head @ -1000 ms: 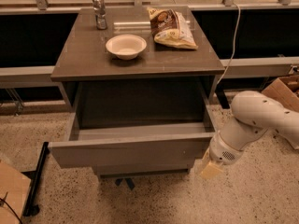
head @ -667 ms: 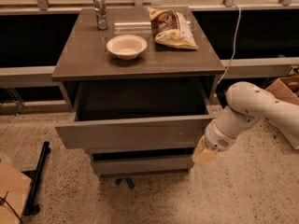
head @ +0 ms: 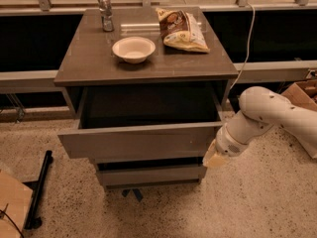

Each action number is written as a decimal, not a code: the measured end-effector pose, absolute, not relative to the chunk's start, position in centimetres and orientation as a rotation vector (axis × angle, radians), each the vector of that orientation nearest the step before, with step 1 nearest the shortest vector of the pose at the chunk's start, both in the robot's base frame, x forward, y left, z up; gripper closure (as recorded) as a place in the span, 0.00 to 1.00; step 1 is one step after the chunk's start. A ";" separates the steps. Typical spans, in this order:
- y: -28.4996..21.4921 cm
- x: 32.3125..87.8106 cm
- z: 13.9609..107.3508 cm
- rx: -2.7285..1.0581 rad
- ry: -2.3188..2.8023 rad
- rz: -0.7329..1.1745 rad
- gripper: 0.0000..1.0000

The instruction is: Close top drawer

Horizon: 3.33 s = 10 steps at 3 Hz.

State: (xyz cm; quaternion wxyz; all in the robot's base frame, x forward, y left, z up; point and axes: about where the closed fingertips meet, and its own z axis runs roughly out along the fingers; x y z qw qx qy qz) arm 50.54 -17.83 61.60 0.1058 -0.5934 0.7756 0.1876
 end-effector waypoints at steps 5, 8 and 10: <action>-20.4 64.2 64.3 -1.706 2.093 0.249 0.74; -19.9 64.1 63.6 -1.716 2.093 0.264 0.05; -19.8 64.1 63.5 -1.718 2.094 0.267 0.00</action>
Offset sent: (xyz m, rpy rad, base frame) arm 0.2028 -0.0444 0.0474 -0.0116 -0.4267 -0.0262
